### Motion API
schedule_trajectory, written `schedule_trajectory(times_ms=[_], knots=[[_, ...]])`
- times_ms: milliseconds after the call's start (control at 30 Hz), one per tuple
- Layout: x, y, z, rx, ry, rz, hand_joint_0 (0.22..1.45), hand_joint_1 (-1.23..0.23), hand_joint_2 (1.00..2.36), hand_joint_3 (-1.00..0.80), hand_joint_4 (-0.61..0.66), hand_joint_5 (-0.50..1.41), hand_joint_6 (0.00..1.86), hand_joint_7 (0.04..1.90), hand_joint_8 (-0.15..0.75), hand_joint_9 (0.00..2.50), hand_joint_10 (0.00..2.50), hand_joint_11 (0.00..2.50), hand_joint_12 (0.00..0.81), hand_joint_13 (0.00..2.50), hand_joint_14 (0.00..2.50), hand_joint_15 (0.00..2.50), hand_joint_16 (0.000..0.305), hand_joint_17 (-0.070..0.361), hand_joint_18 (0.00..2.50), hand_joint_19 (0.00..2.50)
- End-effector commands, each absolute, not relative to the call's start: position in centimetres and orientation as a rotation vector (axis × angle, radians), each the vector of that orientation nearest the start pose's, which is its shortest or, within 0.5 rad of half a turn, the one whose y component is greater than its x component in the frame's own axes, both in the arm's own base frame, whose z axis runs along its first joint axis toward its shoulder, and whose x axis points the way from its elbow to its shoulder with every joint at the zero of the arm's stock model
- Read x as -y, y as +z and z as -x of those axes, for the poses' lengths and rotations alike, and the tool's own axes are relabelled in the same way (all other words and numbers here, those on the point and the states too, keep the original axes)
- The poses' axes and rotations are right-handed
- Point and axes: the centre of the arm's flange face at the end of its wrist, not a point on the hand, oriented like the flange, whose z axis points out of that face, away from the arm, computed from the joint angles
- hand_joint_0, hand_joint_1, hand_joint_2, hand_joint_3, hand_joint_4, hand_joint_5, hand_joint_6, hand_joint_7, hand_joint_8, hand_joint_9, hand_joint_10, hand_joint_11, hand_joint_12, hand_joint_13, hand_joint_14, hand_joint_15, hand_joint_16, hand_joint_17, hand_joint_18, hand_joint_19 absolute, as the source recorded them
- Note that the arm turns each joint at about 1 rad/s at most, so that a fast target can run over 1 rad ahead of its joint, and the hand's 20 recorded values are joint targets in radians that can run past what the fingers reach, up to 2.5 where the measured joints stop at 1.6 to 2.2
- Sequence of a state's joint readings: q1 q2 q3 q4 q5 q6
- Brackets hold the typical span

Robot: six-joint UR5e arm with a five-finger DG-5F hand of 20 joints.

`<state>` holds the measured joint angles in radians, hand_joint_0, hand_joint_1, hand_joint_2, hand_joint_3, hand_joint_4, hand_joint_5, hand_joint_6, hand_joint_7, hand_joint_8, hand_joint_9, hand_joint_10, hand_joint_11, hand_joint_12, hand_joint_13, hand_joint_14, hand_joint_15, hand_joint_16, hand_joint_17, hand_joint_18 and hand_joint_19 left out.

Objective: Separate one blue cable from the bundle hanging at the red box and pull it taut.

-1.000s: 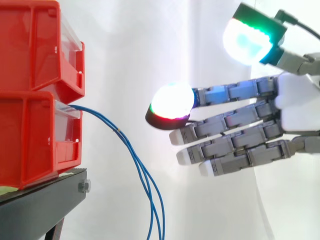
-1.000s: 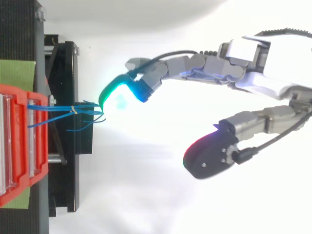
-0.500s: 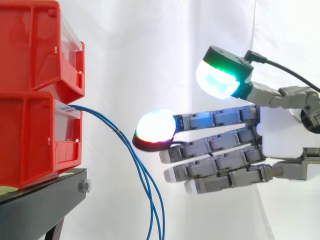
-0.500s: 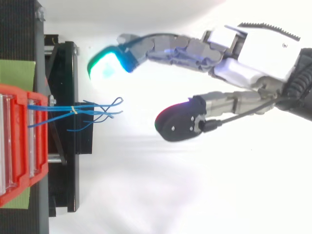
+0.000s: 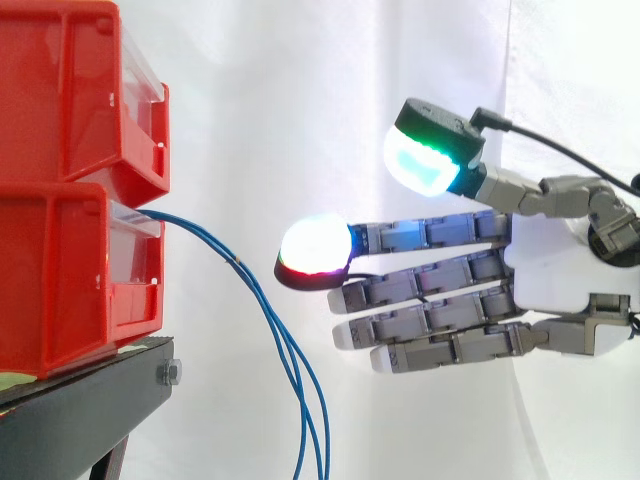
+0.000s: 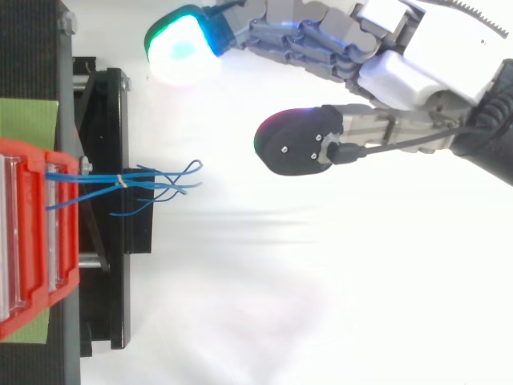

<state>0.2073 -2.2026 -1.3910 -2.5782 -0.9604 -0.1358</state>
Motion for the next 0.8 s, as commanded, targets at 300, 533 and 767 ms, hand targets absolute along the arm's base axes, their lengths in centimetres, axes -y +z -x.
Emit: schedule_trajectory(times_ms=[300,533,767], knots=[[2.0,20.5,-74.8,-0.973,0.912,-1.240,0.50,-0.61,1.00,-0.49,0.20,-0.21,0.50,0.63,0.157,0.11,0.00,0.00,0.317,0.27,0.00,0.00,0.048,0.107,0.14,0.20],[0.8,18.5,-75.3,-1.040,0.947,-1.226,0.50,-0.61,1.00,-0.49,0.21,-0.21,0.50,0.64,0.172,0.14,0.00,0.00,0.317,0.30,0.00,0.00,0.048,0.107,0.17,0.24],[0.3,17.3,-76.1,-1.037,1.003,-1.262,0.52,-0.56,1.00,-0.49,0.22,-0.20,0.50,0.67,0.196,0.19,0.00,0.00,0.316,0.36,0.00,0.00,0.046,0.105,0.22,0.30]])
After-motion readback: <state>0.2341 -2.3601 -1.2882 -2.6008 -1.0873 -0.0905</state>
